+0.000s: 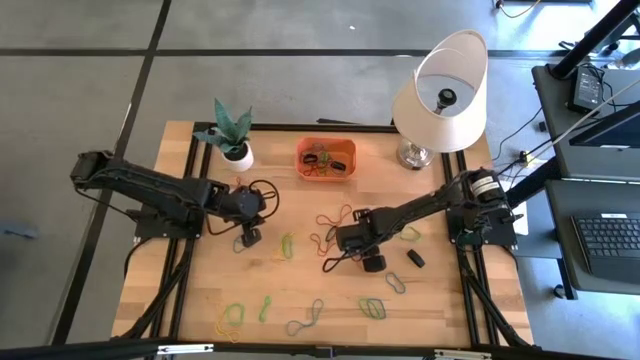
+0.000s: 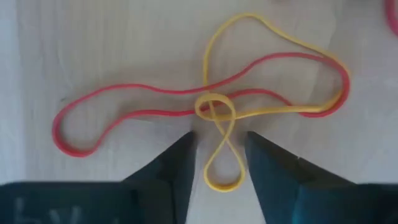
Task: Pick and place rubber bands into bin
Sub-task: Put the yellow rubber band into the orange bin
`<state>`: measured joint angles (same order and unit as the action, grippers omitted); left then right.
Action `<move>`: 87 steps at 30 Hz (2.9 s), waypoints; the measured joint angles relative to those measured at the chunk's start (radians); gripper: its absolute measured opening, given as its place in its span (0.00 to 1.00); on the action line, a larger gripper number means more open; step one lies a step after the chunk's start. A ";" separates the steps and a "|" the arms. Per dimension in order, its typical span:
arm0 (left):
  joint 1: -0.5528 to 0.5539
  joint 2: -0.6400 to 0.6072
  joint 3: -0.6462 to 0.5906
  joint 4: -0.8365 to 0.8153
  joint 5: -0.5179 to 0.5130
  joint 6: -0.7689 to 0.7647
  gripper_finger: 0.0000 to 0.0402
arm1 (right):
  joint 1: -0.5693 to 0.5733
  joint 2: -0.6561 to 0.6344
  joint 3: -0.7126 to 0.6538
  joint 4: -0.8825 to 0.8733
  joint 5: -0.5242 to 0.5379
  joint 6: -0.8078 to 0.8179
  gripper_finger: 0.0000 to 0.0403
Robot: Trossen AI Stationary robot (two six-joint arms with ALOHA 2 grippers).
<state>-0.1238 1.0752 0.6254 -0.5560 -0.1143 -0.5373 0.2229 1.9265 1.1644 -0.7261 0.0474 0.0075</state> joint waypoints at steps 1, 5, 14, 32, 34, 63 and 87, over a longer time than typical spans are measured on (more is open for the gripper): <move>0.000 0.000 0.000 0.006 0.000 0.000 0.00 | 0.005 0.004 0.001 0.000 0.001 -0.001 0.32; 0.000 0.000 0.000 0.020 0.000 0.000 0.00 | 0.029 0.016 0.001 -0.003 0.005 0.059 0.12; 0.000 0.000 0.000 0.023 0.001 0.030 0.00 | 0.088 -0.148 -0.006 -0.016 -0.012 0.361 0.01; 0.001 0.001 0.000 0.034 0.003 0.164 0.00 | 0.170 -0.386 0.231 -0.070 0.478 0.510 0.00; 0.001 0.001 0.000 0.034 0.003 0.167 0.00 | 0.151 -0.385 0.240 -0.072 0.510 0.506 0.00; 0.165 0.001 0.000 0.045 -0.076 0.137 0.00 | -0.505 0.021 0.612 -0.109 0.109 0.169 0.00; 0.246 0.001 0.000 0.062 -0.060 0.110 0.00 | -0.640 0.269 0.716 -0.241 0.026 0.119 0.20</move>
<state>0.1223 1.0760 0.6254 -0.4937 -0.1740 -0.4274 -0.4175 2.1956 1.8808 -0.9673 0.0738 0.1265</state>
